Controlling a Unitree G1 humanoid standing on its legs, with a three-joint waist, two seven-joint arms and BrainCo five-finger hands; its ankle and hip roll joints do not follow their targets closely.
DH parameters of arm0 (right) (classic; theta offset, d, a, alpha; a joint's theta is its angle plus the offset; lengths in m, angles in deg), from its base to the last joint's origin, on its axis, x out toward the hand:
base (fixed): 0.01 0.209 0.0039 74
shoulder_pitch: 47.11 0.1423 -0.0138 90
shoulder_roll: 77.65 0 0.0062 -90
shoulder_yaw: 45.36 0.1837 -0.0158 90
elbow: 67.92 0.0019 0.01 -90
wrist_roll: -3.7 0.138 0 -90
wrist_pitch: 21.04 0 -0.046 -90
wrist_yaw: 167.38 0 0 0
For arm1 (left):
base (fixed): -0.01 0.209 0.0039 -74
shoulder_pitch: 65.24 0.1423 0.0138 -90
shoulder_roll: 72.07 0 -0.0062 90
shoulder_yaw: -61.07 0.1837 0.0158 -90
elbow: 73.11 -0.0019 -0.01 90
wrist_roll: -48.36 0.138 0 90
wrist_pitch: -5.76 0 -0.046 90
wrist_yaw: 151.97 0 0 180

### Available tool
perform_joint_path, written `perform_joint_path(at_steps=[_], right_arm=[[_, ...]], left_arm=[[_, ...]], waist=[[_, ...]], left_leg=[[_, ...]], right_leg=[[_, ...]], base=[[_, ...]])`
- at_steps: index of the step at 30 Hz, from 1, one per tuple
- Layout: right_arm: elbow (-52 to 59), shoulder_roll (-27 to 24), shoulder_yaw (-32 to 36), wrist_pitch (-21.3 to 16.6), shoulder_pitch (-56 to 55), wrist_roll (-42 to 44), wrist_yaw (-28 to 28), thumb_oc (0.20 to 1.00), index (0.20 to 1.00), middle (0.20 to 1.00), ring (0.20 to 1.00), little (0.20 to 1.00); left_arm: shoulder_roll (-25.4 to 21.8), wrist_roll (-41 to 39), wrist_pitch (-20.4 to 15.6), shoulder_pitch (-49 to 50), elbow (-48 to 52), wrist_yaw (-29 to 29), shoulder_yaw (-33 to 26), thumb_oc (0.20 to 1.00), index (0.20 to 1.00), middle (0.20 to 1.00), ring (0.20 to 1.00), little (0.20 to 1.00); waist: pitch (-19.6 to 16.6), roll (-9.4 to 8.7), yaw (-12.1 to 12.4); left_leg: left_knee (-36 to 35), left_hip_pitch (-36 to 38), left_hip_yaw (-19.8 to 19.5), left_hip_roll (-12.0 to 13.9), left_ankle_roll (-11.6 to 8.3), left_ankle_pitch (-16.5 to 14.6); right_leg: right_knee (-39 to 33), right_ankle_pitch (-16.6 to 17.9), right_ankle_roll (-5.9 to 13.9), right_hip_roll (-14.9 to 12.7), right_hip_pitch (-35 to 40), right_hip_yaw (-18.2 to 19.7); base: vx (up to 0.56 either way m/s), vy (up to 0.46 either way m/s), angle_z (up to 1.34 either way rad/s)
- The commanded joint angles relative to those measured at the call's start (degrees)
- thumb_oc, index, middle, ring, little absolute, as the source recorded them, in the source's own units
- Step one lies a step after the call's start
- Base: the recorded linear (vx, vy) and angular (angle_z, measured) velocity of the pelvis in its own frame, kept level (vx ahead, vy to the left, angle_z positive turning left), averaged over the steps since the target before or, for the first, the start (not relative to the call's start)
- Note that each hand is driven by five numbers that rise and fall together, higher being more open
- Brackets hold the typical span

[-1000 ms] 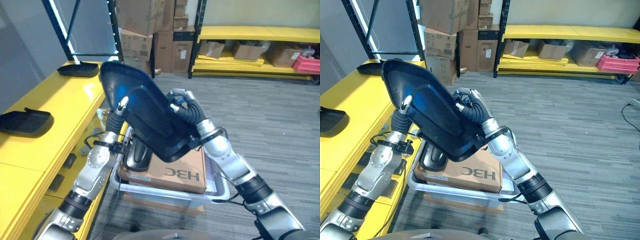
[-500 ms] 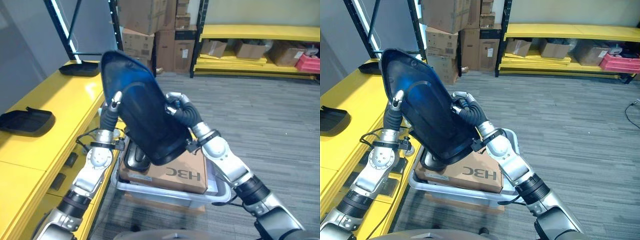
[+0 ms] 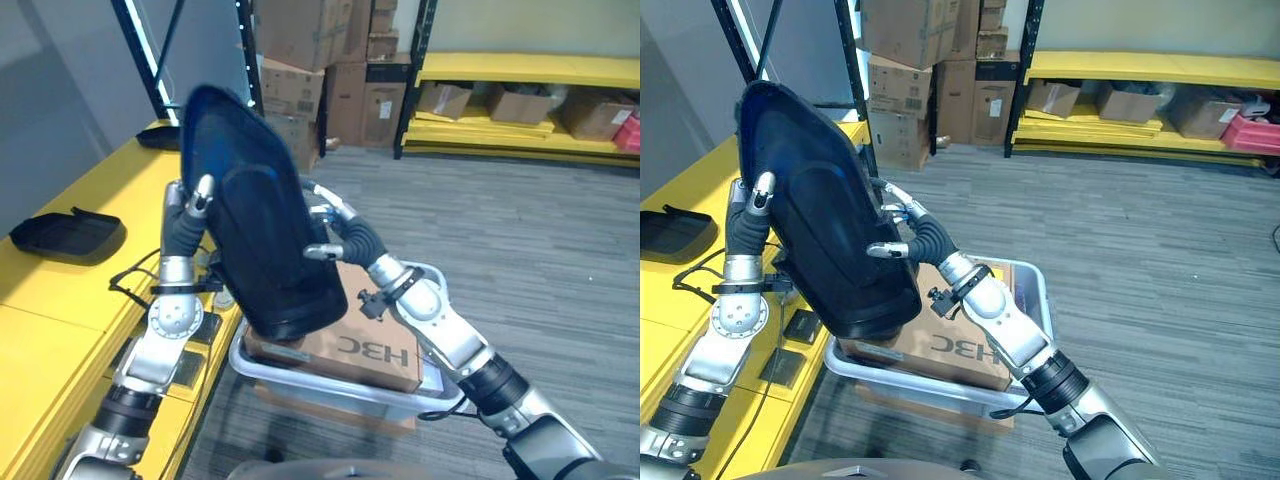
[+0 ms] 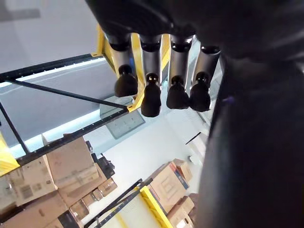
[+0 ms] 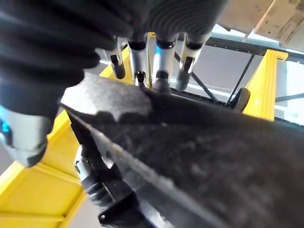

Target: Move parts from the plastic box to the shelf.

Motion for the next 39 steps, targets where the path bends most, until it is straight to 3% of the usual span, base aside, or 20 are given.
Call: perform_joint_path(at_steps=[1, 8, 23, 24, 35, 39], right_arm=[[8.68, 6.32, -1.39, -7.12, 2.52, 4.68, 2.41, 0.2, 0.2, 0.2, 0.2, 0.2], [9.34, 5.82, 0.13, -7.19, 0.83, 3.61, 1.33, 0.2, 0.2, 0.2, 0.2, 0.2], [11.2, 3.13, 5.94, -8.64, -3.21, 0.47, -1.42, 0.2, 0.2, 0.2, 0.2, 0.2], [11.23, 3.31, 7.32, -8.94, -4.08, 0.98, -1.97, 1.0, 1.0, 1.0, 1.0, 1.0], [11.16, 0.77, 13.62, -10.08, -7.57, -1.3, -4.02, 1.0, 1.0, 1.0, 1.0, 1.0], [9.72, -0.48, 20.31, -11.11, -13.11, -3.36, -6.87, 1.0, 1.0, 1.0, 1.0, 1.0]], left_arm=[[-2.99, 1.68, -0.81, -3.64, -1.72, -0.37, 0.09, 0.2, 0.2, 0.2, 0.2, 0.2], [-2.7, 1.58, -0.53, -3.07, -2.0, 0.65, 0.59, 0.2, 0.2, 0.2, 0.2, 0.2], [-3.8, 9.75, 0.91, -2.25, -3.82, -1.98, -1.19, 0.2, 0.2, 0.2, 0.2, 0.2], [-3.92, 10.07, 0.97, -1.81, -3.96, -2.3, -1.85, 0.2, 0.2, 0.2, 0.2, 0.2], [-5.47, 12.23, -1.08, 0.57, -2.58, -4.53, -5.71, 0.2, 0.2, 0.2, 0.2, 0.2], [-5.93, 12.62, -2.44, 2.67, -1.68, -5.42, -7.88, 0.2, 0.2, 0.2, 0.2, 0.2]], waist=[[-0.67, -3.11, -0.33], [-0.72, -3.09, -0.43], [-1.06, -3.49, -1.04], [-1.02, -3.5, -1.14], [-1.17, -3.91, -1.26], [-1.22, -4.19, -1.66]], left_leg=[[-0.02, 2.6, -0.72, 0.93, -1.04, -6.15], [-0.02, 2.78, -1.4, 0.79, -0.97, -6.3], [-0.02, 2.86, -1.12, 0.89, -0.83, -6.72], [-0.02, 2.93, -1.08, 0.9, -0.79, -6.8], [-0.02, 2.85, -0.74, 0.82, -0.74, -7.01], [-0.02, 2.82, -0.56, 0.72, -0.69, -7.2]], right_leg=[[0.13, -4.79, 2.92, -4.33, 2.38, -2.3], [0.13, -4.82, 2.87, -4.49, 2.93, -3.05], [0.13, -4.87, 3.14, -4.46, 2.58, -2.75], [0.13, -4.83, 3.17, -4.47, 2.57, -2.68], [0.13, -4.63, 3.32, -4.59, 2.26, -2.42], [0.13, -4.52, 3.52, -4.6, 2.14, -2.34]], base=[[0.0, 0.002, 0.04], [0.0, 0.006, 0.09], [0.0, 0.001, 0.0], [0.0, 0.0, 0.0], [0.0, 0.0, 0.0], [0.0, 0.0, 0.0]])
